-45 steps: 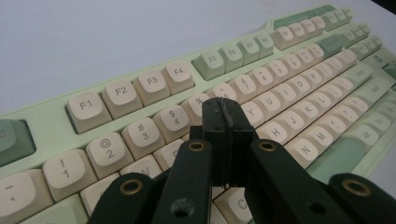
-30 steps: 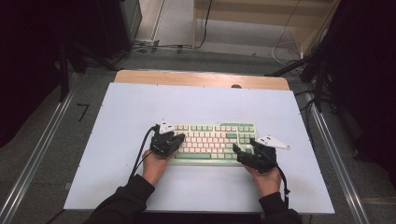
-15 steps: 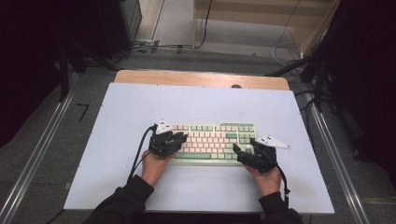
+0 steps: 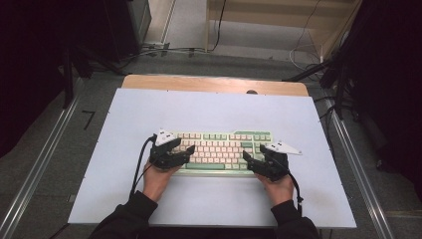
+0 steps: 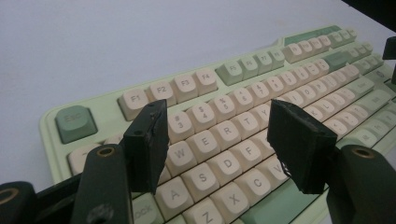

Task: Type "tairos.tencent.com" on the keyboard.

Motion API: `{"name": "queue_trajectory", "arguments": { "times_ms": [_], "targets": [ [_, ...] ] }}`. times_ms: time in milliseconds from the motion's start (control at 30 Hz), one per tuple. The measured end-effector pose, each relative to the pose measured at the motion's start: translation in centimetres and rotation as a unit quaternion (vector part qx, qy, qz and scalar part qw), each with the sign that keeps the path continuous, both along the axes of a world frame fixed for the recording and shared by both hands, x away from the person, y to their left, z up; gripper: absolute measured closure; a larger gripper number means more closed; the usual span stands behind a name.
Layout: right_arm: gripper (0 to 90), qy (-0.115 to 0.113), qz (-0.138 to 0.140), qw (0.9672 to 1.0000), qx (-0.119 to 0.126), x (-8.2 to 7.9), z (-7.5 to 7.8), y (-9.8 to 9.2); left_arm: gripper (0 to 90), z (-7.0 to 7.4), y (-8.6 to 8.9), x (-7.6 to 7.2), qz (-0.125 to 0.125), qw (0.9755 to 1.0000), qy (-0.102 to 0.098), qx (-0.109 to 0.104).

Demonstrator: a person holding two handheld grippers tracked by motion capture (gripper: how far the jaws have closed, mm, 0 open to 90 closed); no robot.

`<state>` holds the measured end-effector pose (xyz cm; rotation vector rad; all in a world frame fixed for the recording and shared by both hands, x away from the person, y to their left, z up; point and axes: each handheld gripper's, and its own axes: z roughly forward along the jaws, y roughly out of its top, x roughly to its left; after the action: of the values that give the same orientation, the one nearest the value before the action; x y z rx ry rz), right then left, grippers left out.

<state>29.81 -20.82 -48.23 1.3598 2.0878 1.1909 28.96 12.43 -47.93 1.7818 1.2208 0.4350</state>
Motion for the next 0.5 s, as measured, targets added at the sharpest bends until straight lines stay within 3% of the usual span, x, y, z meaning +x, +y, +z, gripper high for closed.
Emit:
{"name": "queue_trajectory", "arguments": {
  "times_ms": [167, 367, 500],
  "targets": [
    [42.0, -0.003, 0.009, 1.0000, -0.001, 0.3, 0.0, 0.8, 39.1, 0.0, 0.8, -0.5, 0.007, 1.0000, -0.001, 0.001],
    [49.0, -0.004, 0.027, 0.9996, -0.011, 0.8, -0.2, 2.1, 34.8, -0.1, 1.5, -1.4, 0.018, 0.9998, 0.003, 0.004],
    [64.4, -0.011, 0.041, 0.9988, -0.022, 1.1, -0.2, 3.0, 33.7, -0.1, 1.8, -2.0, 0.024, 0.9997, 0.000, 0.003]
  ]
}}
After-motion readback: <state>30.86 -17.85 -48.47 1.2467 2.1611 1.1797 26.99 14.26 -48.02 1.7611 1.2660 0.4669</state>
